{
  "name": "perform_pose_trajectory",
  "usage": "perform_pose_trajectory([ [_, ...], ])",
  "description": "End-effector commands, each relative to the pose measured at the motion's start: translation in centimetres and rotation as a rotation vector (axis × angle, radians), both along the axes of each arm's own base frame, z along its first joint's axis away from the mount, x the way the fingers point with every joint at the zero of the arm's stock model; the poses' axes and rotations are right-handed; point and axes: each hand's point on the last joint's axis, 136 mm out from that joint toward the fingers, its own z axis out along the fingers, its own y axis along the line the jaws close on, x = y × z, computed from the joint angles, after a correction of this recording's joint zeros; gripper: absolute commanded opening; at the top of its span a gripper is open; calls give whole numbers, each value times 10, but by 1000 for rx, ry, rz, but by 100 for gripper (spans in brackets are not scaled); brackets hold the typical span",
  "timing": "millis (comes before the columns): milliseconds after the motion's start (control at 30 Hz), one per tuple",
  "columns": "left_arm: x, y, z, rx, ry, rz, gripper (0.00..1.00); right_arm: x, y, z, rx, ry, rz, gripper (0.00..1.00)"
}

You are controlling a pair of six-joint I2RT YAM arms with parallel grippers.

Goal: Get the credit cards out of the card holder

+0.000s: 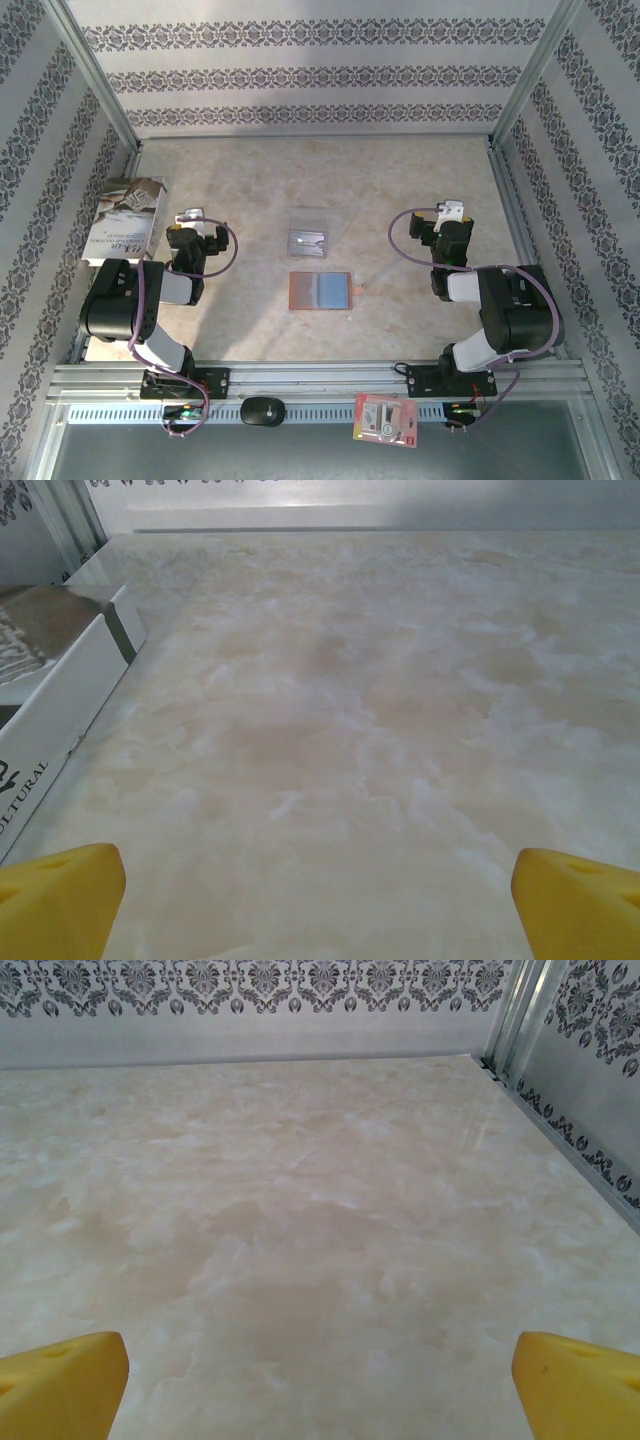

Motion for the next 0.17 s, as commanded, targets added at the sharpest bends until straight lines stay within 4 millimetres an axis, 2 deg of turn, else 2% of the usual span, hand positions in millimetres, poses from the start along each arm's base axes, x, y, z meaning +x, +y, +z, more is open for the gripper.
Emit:
perform_pose_trajectory([
  [0,7,-4,9,5,-24,-19,99,0,-2,6,4,-29,-14,98],
  [133,7,-4,10,5,-26,-18,99,0,-2,5,5,-29,-15,98],
])
